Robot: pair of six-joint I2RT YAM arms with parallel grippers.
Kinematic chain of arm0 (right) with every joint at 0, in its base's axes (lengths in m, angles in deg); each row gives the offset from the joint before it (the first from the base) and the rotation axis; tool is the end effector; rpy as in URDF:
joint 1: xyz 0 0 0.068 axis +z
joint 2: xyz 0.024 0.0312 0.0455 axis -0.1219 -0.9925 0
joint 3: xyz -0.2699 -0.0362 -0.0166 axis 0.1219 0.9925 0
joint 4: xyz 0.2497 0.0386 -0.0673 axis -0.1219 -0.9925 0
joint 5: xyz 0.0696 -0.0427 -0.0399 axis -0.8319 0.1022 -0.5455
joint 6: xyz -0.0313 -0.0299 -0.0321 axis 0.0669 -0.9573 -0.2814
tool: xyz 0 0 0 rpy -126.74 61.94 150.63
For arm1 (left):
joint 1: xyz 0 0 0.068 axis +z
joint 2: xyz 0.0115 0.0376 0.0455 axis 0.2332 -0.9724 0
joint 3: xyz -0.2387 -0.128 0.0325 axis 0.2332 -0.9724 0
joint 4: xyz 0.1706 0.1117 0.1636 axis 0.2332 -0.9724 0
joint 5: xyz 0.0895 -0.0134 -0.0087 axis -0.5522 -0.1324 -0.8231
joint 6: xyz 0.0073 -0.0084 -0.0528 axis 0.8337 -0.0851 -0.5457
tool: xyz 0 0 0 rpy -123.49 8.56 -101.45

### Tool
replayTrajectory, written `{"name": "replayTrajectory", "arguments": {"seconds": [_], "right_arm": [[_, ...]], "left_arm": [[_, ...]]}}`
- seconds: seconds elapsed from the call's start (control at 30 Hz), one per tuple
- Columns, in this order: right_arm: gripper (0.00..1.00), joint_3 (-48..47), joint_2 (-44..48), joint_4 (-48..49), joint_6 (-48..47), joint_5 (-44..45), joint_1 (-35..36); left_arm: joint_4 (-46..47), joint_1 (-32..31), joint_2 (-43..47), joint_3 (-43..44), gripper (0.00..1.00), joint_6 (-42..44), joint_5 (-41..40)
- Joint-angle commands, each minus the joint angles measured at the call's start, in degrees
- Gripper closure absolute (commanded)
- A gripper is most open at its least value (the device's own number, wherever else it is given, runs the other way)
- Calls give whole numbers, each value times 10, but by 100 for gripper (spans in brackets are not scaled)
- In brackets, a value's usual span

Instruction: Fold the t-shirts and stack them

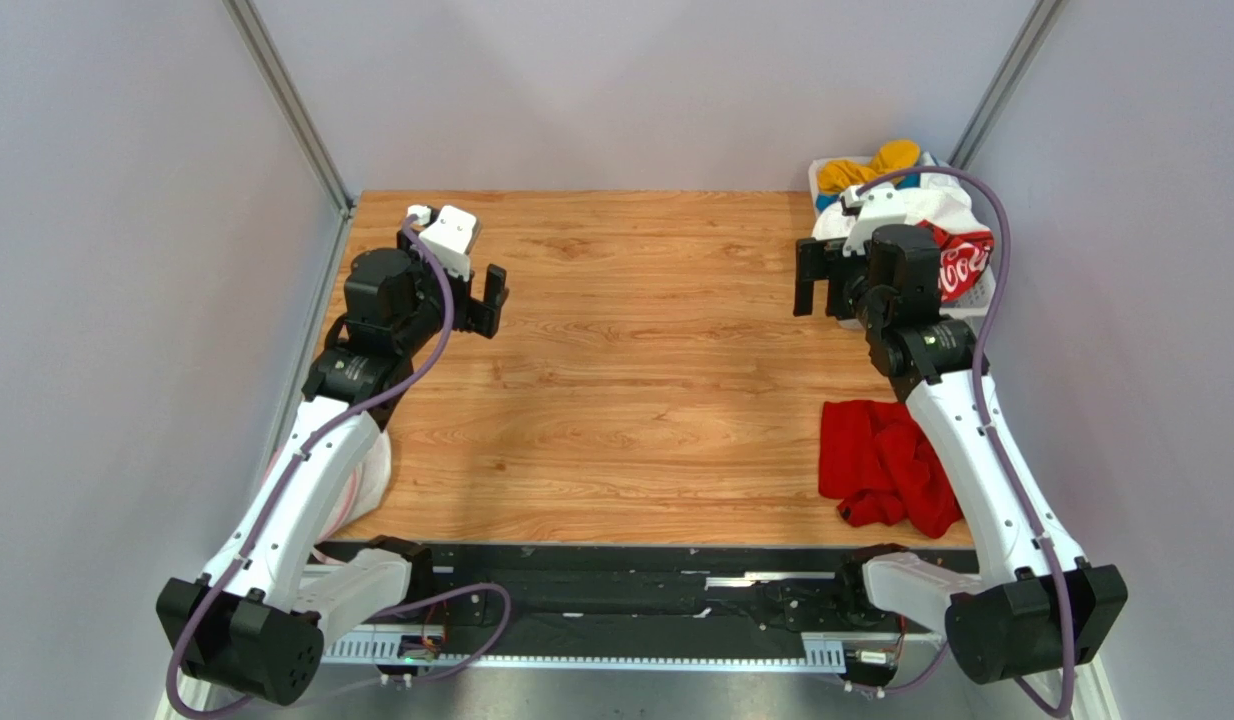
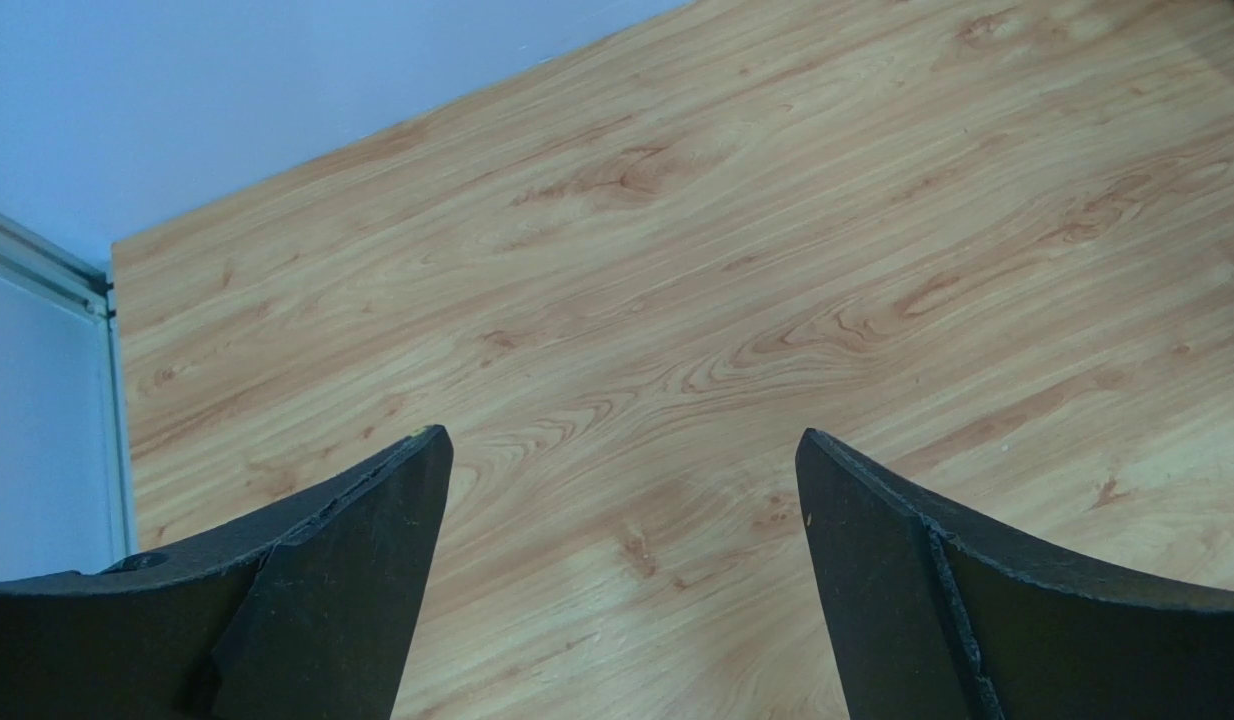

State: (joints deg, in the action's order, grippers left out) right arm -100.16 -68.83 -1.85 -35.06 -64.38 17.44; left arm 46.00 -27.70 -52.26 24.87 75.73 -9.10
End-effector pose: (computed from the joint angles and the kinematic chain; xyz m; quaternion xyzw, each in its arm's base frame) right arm 0.2456 0.0414 0.3717 -0.0717 0.8510 -0.0102 0.5202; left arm 0.2278 -0.0622 0.3673 0.1814 0.7771 -0.0875 0.5963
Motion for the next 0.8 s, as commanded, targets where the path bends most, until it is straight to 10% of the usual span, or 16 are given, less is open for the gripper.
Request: {"name": "replayTrajectory", "arguments": {"seconds": [0.0, 0.77], "right_arm": [[0, -38, -20, 10, 18, 28, 2], [18, -134, -197, -9, -77, 107, -72]], "left_arm": [[13, 2, 6, -1, 6, 9, 0], [5, 1, -31, 9, 14, 39, -6]]}}
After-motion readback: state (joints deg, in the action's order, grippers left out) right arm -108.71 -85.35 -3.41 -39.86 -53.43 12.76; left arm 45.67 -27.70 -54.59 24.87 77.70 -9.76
